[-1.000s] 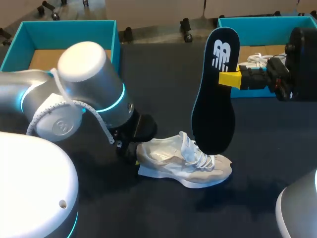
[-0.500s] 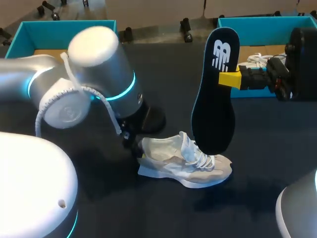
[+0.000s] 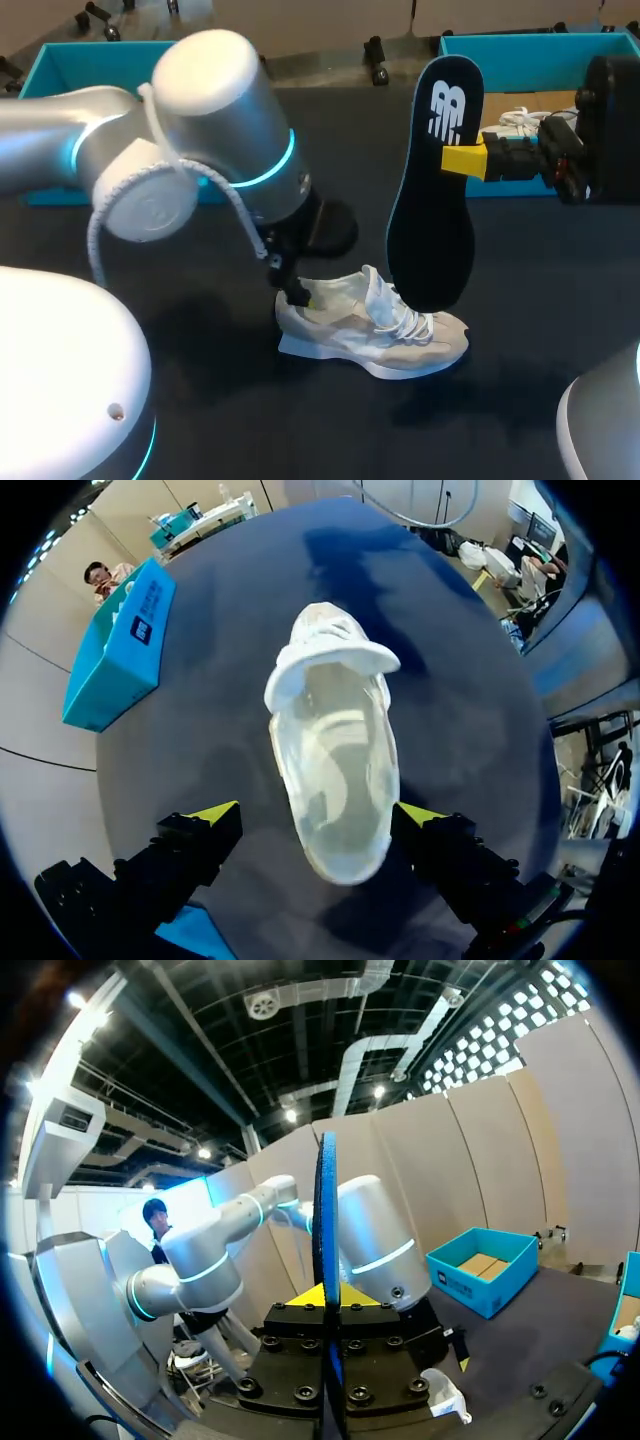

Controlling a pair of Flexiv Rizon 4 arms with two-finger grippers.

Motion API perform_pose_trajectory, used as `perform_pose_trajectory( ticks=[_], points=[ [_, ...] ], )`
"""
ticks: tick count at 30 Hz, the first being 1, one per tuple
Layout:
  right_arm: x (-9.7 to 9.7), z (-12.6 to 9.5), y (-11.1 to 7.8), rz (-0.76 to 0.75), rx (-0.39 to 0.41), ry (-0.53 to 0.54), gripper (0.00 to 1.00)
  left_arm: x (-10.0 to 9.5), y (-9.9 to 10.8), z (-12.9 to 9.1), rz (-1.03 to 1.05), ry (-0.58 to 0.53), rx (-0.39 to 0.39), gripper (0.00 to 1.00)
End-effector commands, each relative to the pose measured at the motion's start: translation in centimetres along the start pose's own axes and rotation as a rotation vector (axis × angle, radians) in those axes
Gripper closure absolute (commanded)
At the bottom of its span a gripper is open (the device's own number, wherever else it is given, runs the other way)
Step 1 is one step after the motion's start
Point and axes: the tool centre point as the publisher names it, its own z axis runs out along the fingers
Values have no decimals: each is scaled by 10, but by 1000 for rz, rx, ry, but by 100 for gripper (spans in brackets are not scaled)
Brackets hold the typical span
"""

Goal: Take the shoe out of the shoebox, open the shoe tongue, remove and reinsert the insole, then place the shoe into the shoebox

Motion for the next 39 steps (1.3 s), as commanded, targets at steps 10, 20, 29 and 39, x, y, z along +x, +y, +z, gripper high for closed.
perform_pose_trajectory(
  ticks=[10, 20, 29, 39],
  points=[
    [5, -3, -4, 0, -5, -9, 100, -24, -28, 43, -23, 21, -63, 1],
    [5, -3, -4, 0, -5, -9, 100, -30, -26, 63, -76, 57, -38, 26],
    [5, -3, -4, 0, -5, -9, 100, -27, -25, 73, -75, 72, -59, 36],
    [5, -3, -4, 0, -5, -9, 100, -23, -23, 82, -80, 103, -66, 92]
  ],
)
